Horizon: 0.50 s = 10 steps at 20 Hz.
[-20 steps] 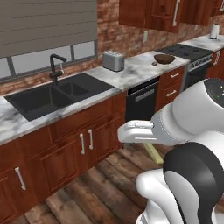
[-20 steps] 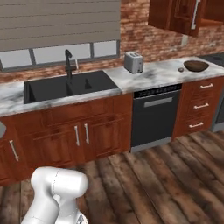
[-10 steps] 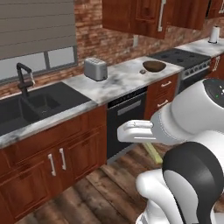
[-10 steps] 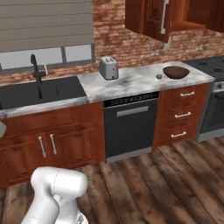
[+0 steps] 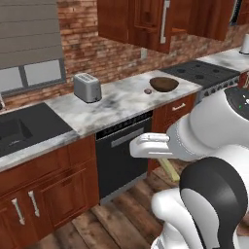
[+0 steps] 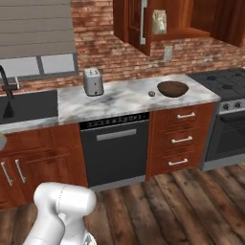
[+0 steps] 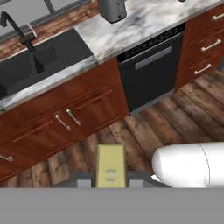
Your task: Pick the egg and butter from the fridge and place them by the bowl for mixing.
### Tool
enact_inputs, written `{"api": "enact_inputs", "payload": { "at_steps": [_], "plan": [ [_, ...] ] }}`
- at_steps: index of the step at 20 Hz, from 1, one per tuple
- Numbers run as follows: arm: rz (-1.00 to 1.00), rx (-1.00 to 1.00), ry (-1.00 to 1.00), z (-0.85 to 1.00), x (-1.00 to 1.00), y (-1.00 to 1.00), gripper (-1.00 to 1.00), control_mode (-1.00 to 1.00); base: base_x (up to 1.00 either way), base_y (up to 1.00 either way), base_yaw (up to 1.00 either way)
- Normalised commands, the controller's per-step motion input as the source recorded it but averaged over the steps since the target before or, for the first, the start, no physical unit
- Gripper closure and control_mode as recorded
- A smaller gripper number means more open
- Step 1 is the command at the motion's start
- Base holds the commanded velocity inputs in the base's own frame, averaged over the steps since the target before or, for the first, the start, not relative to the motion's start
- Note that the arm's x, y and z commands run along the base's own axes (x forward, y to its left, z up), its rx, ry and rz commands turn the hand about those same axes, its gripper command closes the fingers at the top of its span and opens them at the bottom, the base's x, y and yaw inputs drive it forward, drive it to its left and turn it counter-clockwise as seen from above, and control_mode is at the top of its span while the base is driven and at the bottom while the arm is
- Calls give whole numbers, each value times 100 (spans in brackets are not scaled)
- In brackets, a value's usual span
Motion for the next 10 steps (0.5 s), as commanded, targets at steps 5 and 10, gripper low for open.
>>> {"api": "enact_inputs", "payload": {
  "at_steps": [5, 10],
  "plan": [
    [0, 0, 0, 0, 0, 0, 100, 100, 100, -100, 12],
    [0, 0, 0, 0, 0, 0, 100, 100, 100, -100, 7]
  ]
}}
